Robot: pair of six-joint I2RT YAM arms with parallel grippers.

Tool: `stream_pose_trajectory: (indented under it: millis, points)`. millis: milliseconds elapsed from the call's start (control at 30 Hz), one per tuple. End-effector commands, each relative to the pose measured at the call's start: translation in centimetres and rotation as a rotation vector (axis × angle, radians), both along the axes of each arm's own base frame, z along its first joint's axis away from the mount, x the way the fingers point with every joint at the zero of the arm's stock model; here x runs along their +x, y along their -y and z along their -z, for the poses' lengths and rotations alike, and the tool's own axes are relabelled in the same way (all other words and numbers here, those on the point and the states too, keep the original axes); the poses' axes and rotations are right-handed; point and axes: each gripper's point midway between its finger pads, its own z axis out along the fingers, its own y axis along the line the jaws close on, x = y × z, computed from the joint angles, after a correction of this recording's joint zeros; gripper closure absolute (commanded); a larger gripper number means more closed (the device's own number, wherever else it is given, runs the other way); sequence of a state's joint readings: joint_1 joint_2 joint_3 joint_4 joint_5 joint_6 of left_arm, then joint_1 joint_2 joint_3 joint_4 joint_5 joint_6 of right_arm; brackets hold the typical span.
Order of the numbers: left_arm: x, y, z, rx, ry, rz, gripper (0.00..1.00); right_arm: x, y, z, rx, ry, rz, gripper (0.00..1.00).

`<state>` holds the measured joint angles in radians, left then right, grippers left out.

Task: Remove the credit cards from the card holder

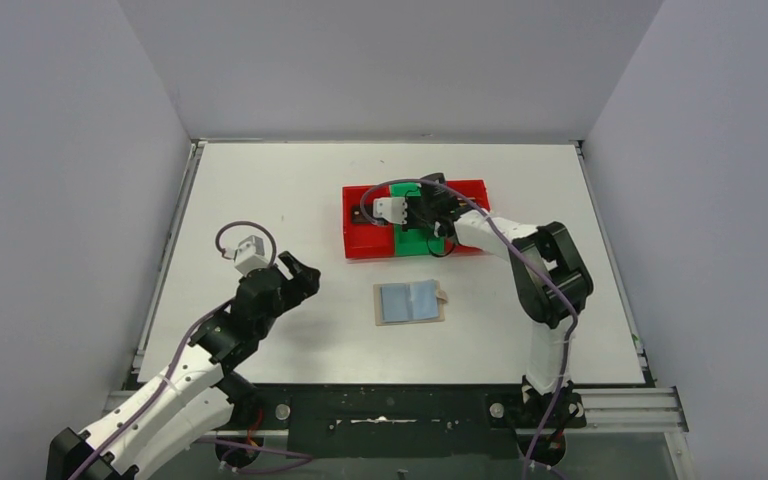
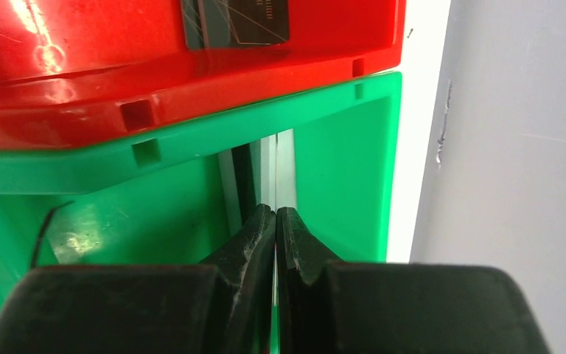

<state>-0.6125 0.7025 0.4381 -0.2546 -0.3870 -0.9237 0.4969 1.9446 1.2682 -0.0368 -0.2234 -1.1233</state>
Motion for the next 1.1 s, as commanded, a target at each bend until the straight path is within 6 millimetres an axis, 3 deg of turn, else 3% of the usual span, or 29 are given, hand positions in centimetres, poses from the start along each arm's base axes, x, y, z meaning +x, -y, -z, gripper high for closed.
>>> stream_pose_trajectory:
  millis: [0, 300, 367, 567, 767, 867, 1067]
  points:
    - [0.6, -0.3, -1.5, -0.013, 0.047, -0.021, 0.27, 2.7, -0.5, -2.5, 0.009, 0.105, -0.006, 1.0]
    - [0.5, -0.3, -1.2, -0.008, 0.035, -0.018, 0.27, 3.6, -0.2, -0.7, 0.005, 0.089, -0.021, 1.0]
    - [0.5, -0.3, -1.2, -0.011, 0.037, -0.019, 0.27, 3.7, 0.0, -0.4, -0.005, 0.083, -0.021, 0.87]
    - [0.5, -0.5, -1.2, -0.009, 0.038, -0.027, 0.27, 2.8, 0.0, 0.2, -0.022, 0.046, -0.032, 0.8]
    - [0.6, -0.3, -1.0, -0.006, 0.029, -0.018, 0.27, 2.1, 0.0, 0.1, -0.006, 0.012, -0.046, 0.76]
    - [0.5, -0.2, -0.9, -0.007, 0.026, -0.014, 0.27, 2.1, 0.1, -0.2, -0.004, 0.012, -0.04, 0.68]
    - [0.6, -0.1, -0.9, -0.009, 0.025, -0.013, 0.27, 2.5, 0.0, -1.6, 0.025, 0.034, -0.019, 0.66]
